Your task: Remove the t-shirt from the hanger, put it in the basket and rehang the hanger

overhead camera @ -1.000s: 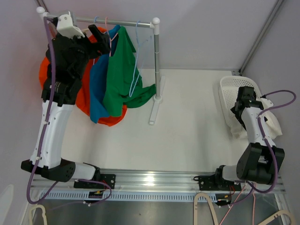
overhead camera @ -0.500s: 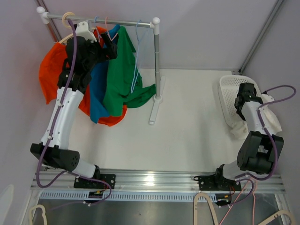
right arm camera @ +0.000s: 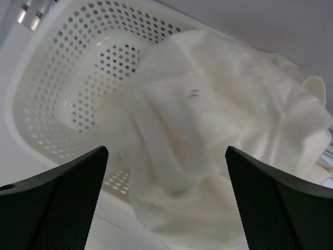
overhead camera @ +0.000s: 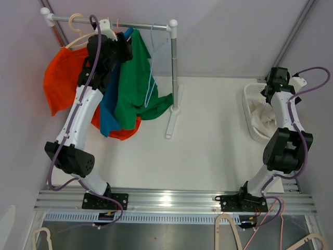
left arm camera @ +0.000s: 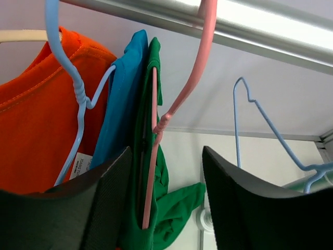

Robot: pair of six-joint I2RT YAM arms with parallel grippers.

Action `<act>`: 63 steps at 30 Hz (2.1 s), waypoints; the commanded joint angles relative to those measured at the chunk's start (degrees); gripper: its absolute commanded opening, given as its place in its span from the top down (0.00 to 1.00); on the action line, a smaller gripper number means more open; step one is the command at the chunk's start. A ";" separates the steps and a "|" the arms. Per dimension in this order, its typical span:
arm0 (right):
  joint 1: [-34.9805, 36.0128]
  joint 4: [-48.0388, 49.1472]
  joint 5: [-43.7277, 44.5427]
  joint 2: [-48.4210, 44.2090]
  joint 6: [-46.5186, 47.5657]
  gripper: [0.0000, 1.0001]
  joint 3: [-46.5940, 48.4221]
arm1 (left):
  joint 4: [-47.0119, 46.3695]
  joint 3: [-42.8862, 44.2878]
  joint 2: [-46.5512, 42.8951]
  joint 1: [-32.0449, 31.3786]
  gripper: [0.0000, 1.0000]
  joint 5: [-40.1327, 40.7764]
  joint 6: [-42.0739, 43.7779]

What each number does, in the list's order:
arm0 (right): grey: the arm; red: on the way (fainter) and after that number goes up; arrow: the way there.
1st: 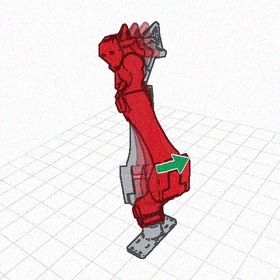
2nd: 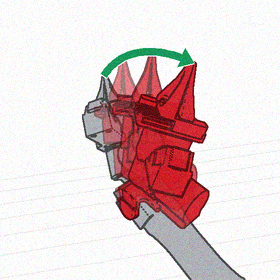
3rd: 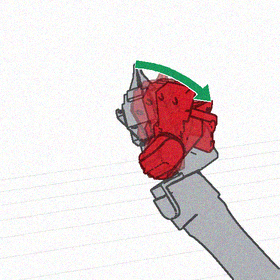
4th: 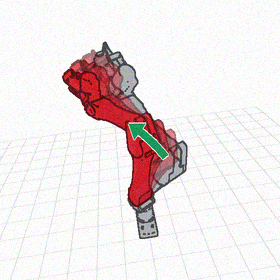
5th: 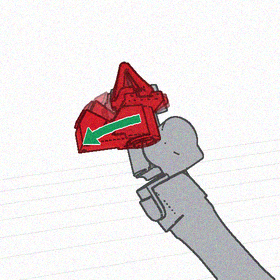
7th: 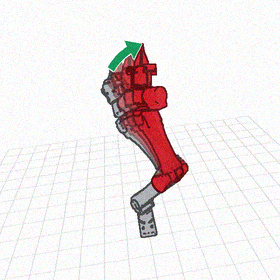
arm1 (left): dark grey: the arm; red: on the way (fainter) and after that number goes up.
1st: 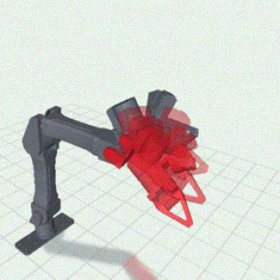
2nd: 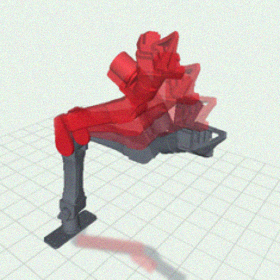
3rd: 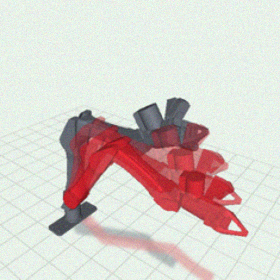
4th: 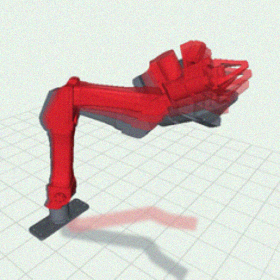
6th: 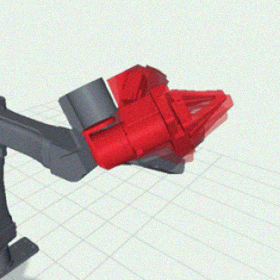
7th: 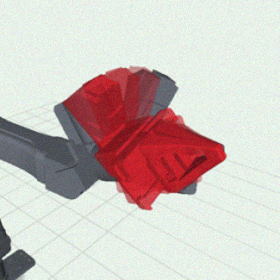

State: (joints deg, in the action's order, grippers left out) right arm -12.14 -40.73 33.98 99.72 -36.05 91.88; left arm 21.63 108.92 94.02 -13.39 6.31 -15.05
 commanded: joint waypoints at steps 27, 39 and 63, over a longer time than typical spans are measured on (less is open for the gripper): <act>17.36 16.31 -54.37 -33.01 26.28 0.01 -17.27 | -18.72 -0.90 -8.22 -12.80 0.99 36.48 13.11; 60.11 37.18 -57.98 -32.84 27.09 0.01 -24.02 | -16.11 -9.25 -17.73 -19.66 0.99 50.98 11.11; 77.61 48.73 -53.59 -10.24 32.36 1.00 -12.32 | -8.25 -15.24 -24.59 -24.06 0.99 50.30 5.10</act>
State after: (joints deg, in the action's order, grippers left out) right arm 62.63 7.86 -22.44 93.82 -4.43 81.41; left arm 20.01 91.35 68.31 -37.26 56.77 -12.51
